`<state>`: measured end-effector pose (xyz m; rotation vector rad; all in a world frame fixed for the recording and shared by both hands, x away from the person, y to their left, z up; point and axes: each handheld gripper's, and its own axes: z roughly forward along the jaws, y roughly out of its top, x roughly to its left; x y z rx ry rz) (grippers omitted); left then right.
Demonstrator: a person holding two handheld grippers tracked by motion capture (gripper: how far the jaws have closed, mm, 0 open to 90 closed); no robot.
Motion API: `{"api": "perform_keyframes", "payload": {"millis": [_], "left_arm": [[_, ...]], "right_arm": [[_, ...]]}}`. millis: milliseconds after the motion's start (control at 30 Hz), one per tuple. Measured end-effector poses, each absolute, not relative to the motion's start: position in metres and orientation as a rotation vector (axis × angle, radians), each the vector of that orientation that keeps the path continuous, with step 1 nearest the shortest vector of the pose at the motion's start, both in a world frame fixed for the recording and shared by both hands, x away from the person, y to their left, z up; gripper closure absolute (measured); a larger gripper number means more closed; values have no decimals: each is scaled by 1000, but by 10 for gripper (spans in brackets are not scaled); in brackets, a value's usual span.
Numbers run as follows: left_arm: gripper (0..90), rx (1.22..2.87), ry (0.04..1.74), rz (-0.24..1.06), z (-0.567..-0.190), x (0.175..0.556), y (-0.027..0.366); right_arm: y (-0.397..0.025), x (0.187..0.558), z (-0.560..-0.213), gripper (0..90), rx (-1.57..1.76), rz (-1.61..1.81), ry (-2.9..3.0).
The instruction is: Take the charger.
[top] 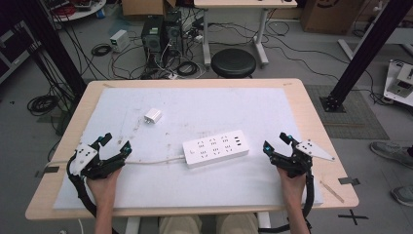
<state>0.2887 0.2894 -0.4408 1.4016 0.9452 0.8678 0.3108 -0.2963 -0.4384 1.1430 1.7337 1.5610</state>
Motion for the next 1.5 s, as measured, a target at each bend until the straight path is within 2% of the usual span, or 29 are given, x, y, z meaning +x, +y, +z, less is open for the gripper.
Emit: {"api": "perform_keyframes", "payload": {"millis": [433,767,1033,1167,1267,1300,1500], "left_arm": [[241,1402,936,873,-440,288,289],[247,1516,992,760,-431,297,284],[262,1564,983,766,-411,306,279],[262,1671,1006,730,-390,331,266],[263,1690,1008,719,-387,336,263],[262,1750,1019,696,-381,350,255],[262,1821,1055,701,-373,373,244]], "right_arm": [[-296,310,-439,219,1133,1564,1728],[-294,312,-439,219,1137,1538,1755],[-293,312,-439,219,1132,1537,1757],[-293,312,-439,219,1126,1531,1761],[-293,312,-439,219,1126,1531,1758],[-293,312,-439,219,1131,1528,1760],[-292,312,-439,219,1123,1524,1771]]}}
